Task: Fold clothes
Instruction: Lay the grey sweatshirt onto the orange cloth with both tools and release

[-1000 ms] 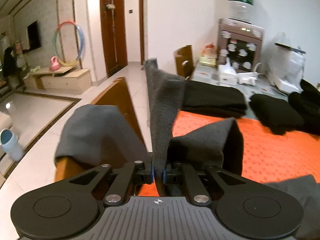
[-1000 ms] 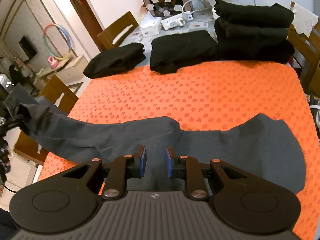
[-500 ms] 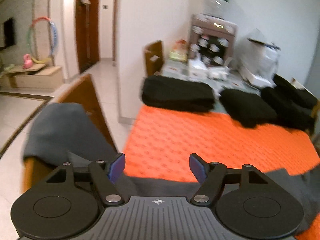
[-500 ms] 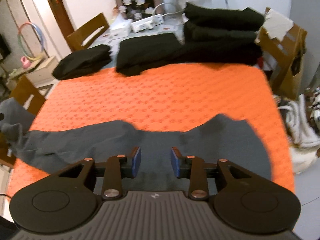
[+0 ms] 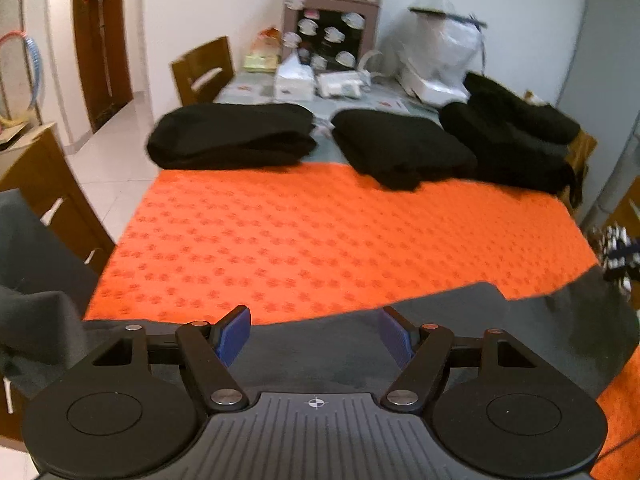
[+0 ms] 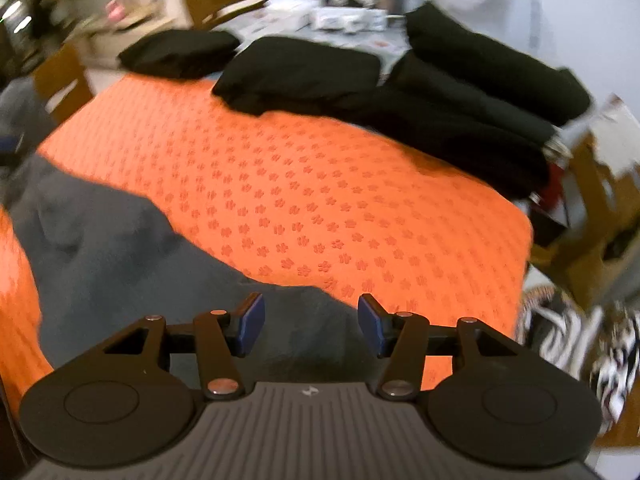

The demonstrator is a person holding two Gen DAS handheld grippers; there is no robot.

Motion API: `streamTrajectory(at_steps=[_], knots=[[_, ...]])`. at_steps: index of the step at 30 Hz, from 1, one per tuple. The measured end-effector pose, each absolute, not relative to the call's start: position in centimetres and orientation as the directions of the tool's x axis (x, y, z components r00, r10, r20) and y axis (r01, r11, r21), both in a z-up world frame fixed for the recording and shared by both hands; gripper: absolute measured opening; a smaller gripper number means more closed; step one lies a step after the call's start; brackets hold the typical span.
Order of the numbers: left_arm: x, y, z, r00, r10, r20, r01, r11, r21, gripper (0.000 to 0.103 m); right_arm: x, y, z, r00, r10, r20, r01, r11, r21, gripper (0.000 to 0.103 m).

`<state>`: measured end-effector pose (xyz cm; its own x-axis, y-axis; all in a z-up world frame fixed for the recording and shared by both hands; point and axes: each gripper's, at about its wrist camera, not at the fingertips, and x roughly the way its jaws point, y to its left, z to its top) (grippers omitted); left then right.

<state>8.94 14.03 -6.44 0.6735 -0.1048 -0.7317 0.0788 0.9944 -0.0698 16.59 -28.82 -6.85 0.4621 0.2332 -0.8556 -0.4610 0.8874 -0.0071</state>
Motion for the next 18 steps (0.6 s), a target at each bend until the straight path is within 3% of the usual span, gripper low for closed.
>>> streamTrajectory(at_steps=[5, 7, 9, 12, 18], knots=[[10.9, 11.8, -8.6, 0.628, -0.109, -0.77, 0.166, 0.986, -0.005, 0.073, 18.8, -28.7, -8.5, 0.356, 0.295, -0.887, -0.581, 0.813, 0.038, 0.054], [11.8, 11.1, -9.3, 0.613, -0.131, -0.779, 0.213, 0.977, 0.003, 0.073, 19.0, -28.6, -8.9, 0.318, 0.307, -0.897, -0.601, 0.797, 0.06, 0.037], [12.8, 10.6, -10.0, 0.602, -0.154, -0.784, 0.255, 0.967, 0.006, 0.073, 18.8, -28.7, -9.2, 0.3, 0.314, -0.901, -0.61, 0.789, 0.072, 0.027], [14.3, 9.9, -11.0, 0.582, -0.193, -0.79, 0.319, 0.948, 0.003, 0.073, 18.0, -29.2, -9.1, 0.28, 0.325, -0.903, -0.601, 0.793, 0.099, 0.019], [16.7, 9.0, -13.1, 0.492, -0.277, -0.825, 0.456, 0.889, -0.026, 0.072, 14.7, -30.7, -7.8, 0.331, 0.294, -0.897, -0.521, 0.849, 0.086, 0.013]])
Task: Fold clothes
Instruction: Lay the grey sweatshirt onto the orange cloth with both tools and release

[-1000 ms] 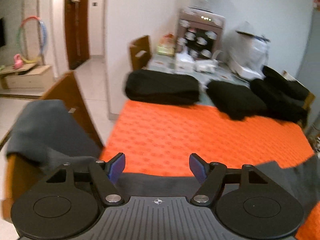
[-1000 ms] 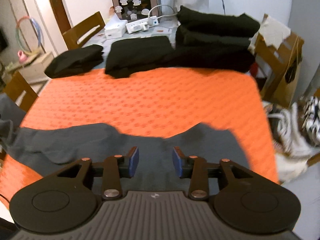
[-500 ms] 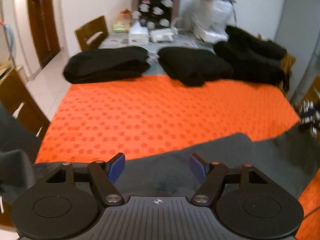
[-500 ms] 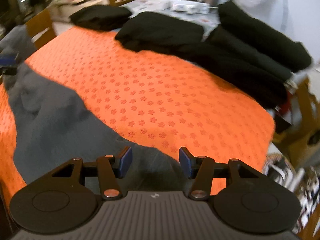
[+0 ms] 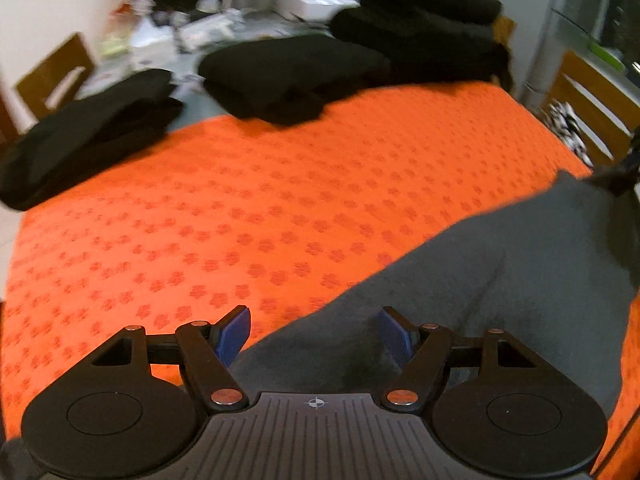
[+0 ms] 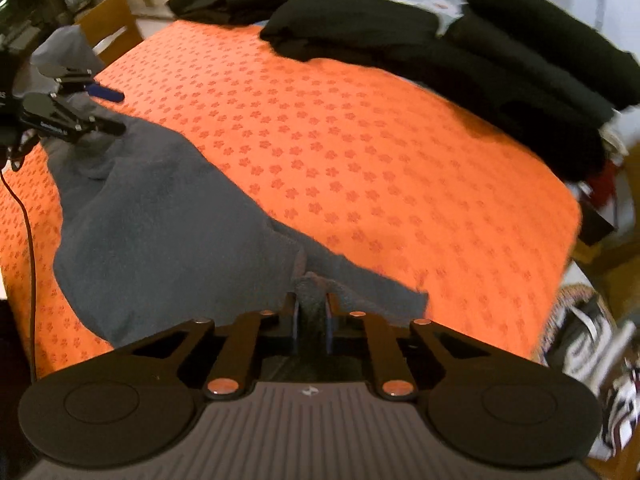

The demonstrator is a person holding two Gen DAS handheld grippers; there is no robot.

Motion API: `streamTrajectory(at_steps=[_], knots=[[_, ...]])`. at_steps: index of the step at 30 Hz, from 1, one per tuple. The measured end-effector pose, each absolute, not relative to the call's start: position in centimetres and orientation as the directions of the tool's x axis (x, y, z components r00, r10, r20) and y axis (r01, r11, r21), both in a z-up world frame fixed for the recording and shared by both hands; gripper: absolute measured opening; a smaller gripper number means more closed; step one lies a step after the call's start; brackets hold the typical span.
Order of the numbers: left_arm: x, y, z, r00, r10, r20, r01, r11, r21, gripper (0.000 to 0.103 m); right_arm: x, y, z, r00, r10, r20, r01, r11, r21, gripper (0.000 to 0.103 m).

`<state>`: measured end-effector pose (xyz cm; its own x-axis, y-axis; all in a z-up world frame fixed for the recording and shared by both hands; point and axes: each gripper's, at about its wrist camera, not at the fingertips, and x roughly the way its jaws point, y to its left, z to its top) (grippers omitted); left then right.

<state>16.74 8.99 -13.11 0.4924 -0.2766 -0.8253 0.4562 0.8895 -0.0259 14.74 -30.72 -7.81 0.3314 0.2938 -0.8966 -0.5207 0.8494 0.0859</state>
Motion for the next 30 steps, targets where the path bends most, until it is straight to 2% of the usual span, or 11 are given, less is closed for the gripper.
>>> streamTrajectory(at_steps=[1, 3, 4, 5, 6, 9, 16, 19, 20, 25, 30], knots=[[16.9, 8.9, -13.4, 0.48, -0.287, -0.829, 0.471, 0.881, -0.032, 0.07, 14.1, -31.0, -7.5, 0.341, 0.294, -0.893, -0.505, 0.859, 0.09, 0.013], [16.8, 8.8, -13.6, 0.46, -0.311, -0.832, 0.492, 0.869, -0.052, 0.047, 12.2, -31.3, -6.7, 0.364, 0.299, -0.882, -0.475, 0.874, 0.1, 0.013], [16.7, 8.8, -13.6, 0.455, -0.323, -0.83, 0.501, 0.863, -0.061, 0.04, 11.3, -31.4, -6.4, 0.375, 0.301, -0.877, -0.466, 0.879, 0.103, 0.013], [16.4, 8.8, -13.4, 0.458, -0.331, -0.825, 0.509, 0.858, -0.062, 0.025, 10.4, -31.4, -6.0, 0.386, 0.304, -0.871, -0.456, 0.884, 0.106, 0.013], [15.9, 8.8, -13.2, 0.464, -0.337, -0.819, 0.518, 0.853, -0.057, 0.015, 9.5, -31.4, -5.8, 0.393, 0.305, -0.867, -0.451, 0.886, 0.107, 0.013], [14.1, 9.3, -12.2, 0.48, -0.361, -0.8, 0.536, 0.842, -0.058, 0.006, 6.7, -31.0, -5.6, 0.404, 0.304, -0.863, -0.431, 0.895, 0.114, 0.013], [8.4, 10.5, -10.6, 0.454, -0.399, -0.797, 0.56, 0.823, -0.094, 0.004, 1.3, -29.9, -6.6, 0.37, 0.286, -0.884, -0.388, 0.912, 0.133, 0.013], [6.2, 10.7, -10.5, 0.461, -0.394, -0.795, 0.56, 0.824, -0.083, 0.007, -0.5, -30.0, -7.1, 0.37, 0.271, -0.889, -0.354, 0.925, 0.135, 0.013], [5.8, 10.7, -10.6, 0.471, -0.388, -0.792, 0.558, 0.826, -0.073, 0.012, -1.2, -30.1, -7.1, 0.375, 0.266, -0.888, -0.34, 0.931, 0.135, 0.013], [5.3, 10.0, -11.3, 0.521, -0.354, -0.777, 0.546, 0.838, -0.015, 0.018, -2.8, -30.0, -6.0, 0.438, 0.242, -0.866, -0.289, 0.95, 0.119, 0.012], [6.0, 9.8, -11.6, 0.538, -0.358, -0.763, 0.579, 0.815, 0.026, 0.043, -3.2, -30.2, -4.6, 0.497, 0.204, -0.844, -0.257, 0.963, 0.081, 0.012]])
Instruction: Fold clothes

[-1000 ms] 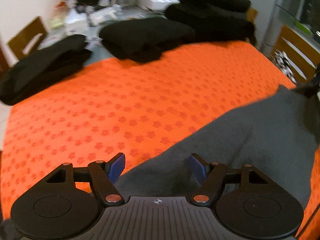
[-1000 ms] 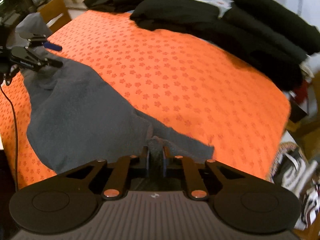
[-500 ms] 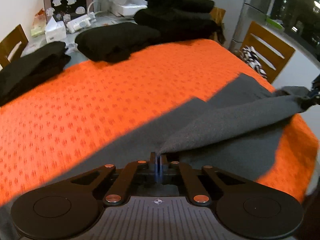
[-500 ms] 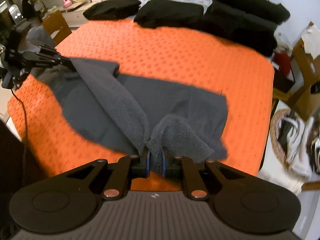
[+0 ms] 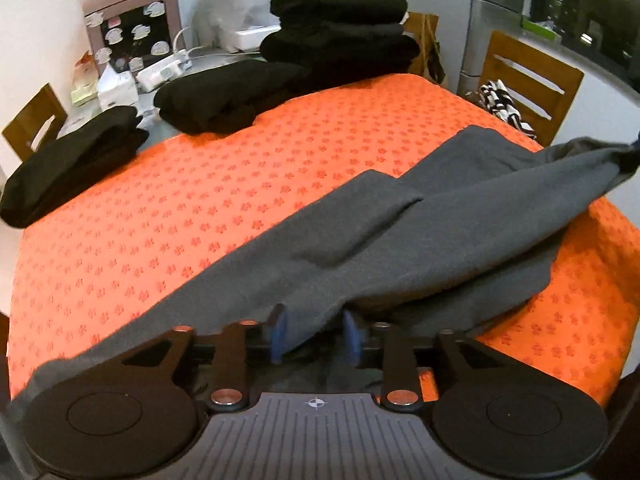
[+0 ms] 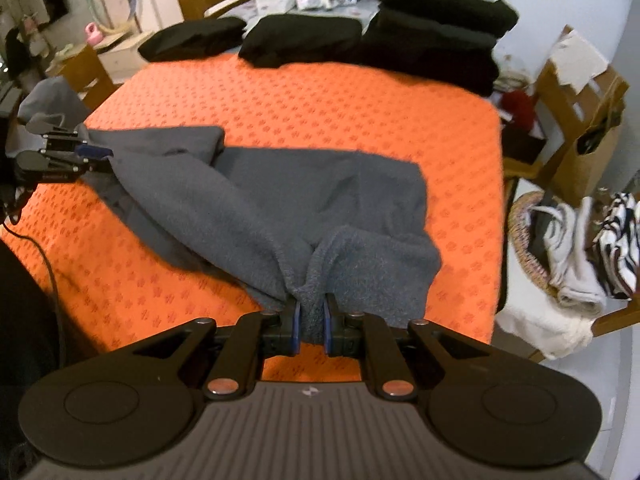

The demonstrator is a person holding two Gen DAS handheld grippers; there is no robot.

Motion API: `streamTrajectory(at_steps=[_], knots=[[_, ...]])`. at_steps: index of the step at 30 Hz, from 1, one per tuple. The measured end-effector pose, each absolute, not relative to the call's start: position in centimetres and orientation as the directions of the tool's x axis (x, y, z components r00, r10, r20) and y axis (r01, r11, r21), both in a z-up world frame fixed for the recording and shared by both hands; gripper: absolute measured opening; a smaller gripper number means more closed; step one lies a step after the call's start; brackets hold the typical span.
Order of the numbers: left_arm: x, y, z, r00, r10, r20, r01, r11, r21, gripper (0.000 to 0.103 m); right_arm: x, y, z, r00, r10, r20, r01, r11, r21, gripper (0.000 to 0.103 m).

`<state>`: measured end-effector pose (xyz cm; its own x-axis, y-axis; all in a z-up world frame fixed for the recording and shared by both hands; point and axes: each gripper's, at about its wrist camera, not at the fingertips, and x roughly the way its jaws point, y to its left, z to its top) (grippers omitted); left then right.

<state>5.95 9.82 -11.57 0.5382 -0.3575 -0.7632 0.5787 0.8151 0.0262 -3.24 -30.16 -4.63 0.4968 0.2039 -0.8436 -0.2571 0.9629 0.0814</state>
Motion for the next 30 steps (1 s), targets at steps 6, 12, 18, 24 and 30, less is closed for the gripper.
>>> streamTrajectory(at_steps=[6, 12, 18, 24, 30], knots=[[5.6, 9.8, -12.2, 0.504, -0.382, -0.774, 0.634, 0.772, 0.032, 0.054, -3.3, -30.4, -3.5, 0.578, 0.157, -0.801, -0.182, 0.981, 0.06, 0.012], [5.0, 8.9, -13.2, 0.554, -0.327, -0.766, 0.627, 0.769, 0.125, 0.04, -3.3, -30.7, -3.1, 0.623, 0.146, -0.768, -0.114, 0.989, 0.095, 0.013], [6.5, 9.3, -11.0, 0.671, -0.238, -0.702, 0.48, 0.861, 0.167, 0.005, -3.7, -30.2, -2.8, 0.624, 0.139, -0.769, -0.172, 0.984, 0.038, 0.039], [7.9, 9.5, -9.1, 0.702, -0.183, -0.688, 0.387, 0.909, 0.154, 0.005, -4.6, -30.6, -3.0, 0.591, 0.105, -0.8, -0.245, 0.968, -0.054, 0.054], [7.9, 9.4, -8.9, 0.701, -0.149, -0.697, 0.351, 0.923, 0.156, 0.005, -5.0, -31.4, -4.9, 0.523, 0.149, -0.839, -0.252, 0.968, 0.015, 0.055]])
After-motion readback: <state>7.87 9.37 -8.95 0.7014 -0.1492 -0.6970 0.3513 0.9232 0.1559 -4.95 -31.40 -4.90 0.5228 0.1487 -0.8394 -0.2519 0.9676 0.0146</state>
